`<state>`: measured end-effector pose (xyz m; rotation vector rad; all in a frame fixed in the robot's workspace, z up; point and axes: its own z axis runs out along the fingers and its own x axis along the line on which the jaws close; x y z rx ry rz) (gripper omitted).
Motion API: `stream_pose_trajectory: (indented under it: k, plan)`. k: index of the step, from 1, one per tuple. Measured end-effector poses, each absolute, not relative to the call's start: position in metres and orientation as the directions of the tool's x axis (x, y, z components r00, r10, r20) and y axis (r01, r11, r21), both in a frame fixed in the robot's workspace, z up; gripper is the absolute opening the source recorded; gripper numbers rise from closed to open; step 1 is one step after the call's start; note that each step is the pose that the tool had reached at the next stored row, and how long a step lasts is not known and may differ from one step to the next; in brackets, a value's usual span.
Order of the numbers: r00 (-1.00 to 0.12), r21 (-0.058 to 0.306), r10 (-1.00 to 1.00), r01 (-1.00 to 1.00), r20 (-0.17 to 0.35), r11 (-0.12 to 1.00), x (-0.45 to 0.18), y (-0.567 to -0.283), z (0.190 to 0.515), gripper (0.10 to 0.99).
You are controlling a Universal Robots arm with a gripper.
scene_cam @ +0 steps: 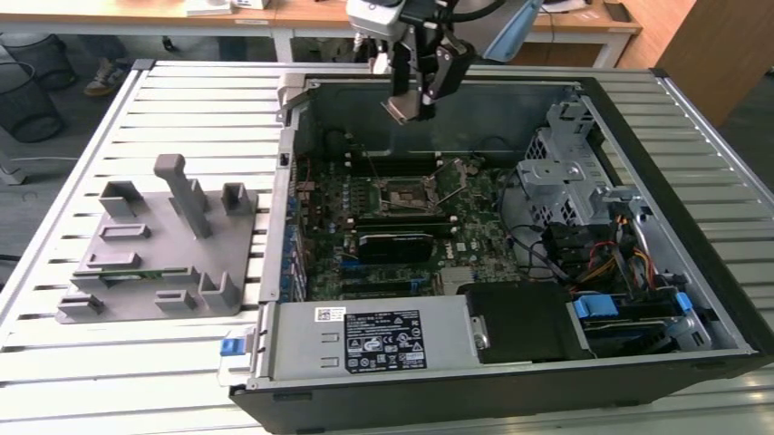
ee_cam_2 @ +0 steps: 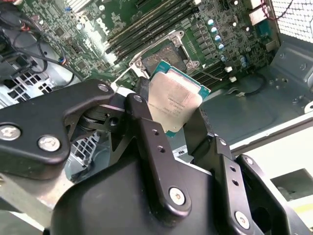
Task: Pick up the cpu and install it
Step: 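Place the cpu into insertion slot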
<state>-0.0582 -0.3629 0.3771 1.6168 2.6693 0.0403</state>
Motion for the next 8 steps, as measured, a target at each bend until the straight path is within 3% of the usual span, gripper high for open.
stream_pose_trajectory:
  k: [8]
  plan:
    - [-0.373,0.031,0.928,0.927,-0.008,0.373,-0.0582,-0.3628,0.3767,0.529]
